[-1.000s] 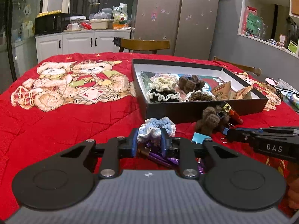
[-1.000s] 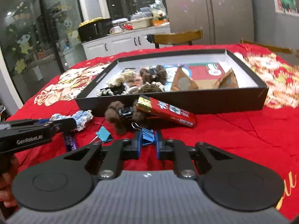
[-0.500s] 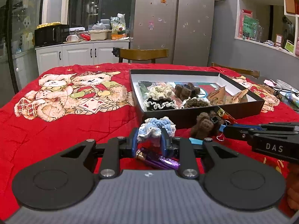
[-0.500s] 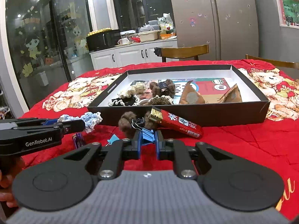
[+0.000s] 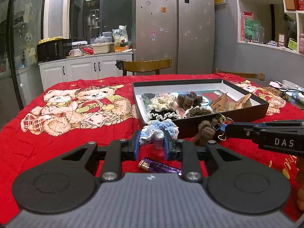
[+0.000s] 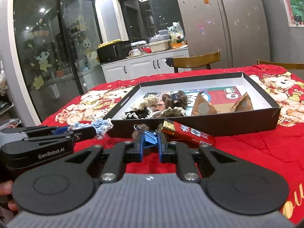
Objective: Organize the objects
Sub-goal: 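Lift and carry the blue scrunchie and binder clip over the box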
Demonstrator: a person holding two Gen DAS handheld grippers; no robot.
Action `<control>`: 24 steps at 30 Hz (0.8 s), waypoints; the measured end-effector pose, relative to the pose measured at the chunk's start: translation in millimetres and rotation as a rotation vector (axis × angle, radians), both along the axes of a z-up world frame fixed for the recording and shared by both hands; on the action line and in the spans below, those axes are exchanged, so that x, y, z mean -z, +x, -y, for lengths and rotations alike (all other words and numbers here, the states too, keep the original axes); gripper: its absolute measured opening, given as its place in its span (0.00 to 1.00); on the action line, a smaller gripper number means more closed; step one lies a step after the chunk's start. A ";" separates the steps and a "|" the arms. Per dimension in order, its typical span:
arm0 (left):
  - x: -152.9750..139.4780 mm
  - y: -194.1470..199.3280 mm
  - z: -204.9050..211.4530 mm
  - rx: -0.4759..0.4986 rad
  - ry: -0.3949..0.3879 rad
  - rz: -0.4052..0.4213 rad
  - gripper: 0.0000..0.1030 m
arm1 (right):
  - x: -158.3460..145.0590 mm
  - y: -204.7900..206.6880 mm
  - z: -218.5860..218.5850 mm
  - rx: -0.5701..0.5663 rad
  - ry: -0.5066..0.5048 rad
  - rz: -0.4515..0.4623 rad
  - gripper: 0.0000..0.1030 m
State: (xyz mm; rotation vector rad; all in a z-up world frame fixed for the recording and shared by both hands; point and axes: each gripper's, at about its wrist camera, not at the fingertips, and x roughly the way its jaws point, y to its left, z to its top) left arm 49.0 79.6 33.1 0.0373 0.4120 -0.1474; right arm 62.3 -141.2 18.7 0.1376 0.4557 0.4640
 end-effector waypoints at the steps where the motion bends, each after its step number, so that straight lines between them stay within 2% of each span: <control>1: -0.5 -0.4 -1.0 -0.004 -0.002 0.002 0.28 | -1.3 -0.4 0.2 -0.001 0.004 0.004 0.17; 8: -10.0 -3.9 -6.2 -0.019 -0.017 0.040 0.28 | -19.0 -4.1 8.8 0.016 0.060 0.038 0.17; 14: -25.3 -13.6 -2.4 -0.066 0.001 0.139 0.28 | -43.0 -10.4 18.3 0.027 0.080 0.066 0.17; 24: -65.4 -15.5 15.7 -0.070 0.017 0.195 0.28 | -102.9 -6.2 39.6 0.048 0.053 0.119 0.17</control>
